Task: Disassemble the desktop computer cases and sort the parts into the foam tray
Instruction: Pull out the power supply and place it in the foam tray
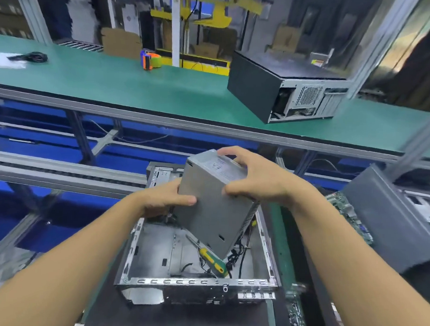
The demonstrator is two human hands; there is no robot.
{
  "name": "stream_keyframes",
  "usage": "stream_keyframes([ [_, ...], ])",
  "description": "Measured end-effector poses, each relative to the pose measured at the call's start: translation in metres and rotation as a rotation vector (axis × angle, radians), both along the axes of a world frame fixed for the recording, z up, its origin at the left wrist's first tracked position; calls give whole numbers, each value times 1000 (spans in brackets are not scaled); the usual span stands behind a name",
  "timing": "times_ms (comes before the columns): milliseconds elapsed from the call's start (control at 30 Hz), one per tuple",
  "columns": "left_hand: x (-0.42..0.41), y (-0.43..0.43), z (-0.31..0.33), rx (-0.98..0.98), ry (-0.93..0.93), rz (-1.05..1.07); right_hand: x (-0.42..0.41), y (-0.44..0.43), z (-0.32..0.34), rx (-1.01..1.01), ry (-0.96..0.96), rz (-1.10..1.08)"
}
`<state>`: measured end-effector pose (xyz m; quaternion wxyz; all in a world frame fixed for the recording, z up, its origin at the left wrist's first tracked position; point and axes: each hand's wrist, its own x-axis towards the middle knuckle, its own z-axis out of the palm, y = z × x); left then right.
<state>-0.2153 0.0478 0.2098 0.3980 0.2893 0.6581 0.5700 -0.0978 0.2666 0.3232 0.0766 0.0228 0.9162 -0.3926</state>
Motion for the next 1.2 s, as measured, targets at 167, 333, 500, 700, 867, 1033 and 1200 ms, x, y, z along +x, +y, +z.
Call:
stream_keyframes([
  [167, 2, 24, 1, 79, 62, 145, 1, 27, -2, -24, 8, 1],
  [333, 4, 41, -15, 254, 37, 342, -6, 35, -15, 27, 82, -53],
  [500, 9, 53, -20, 367, -166, 520, 4, 57, -36, -305, 224, -292],
  [700, 10, 69, -10, 321, -190, 612, -8, 20, -90, -575, 306, -339],
  [867, 1, 40, -30, 119, -53, 361, -6, 28, -104, -702, 422, -340],
  [1033, 1, 0, -69, -344, 272, 35, -3, 36, -128, -814, 305, -348],
  [1200, 5, 8, -99, -663, 746, 6, 0, 44, -151, -892, 231, -438],
])
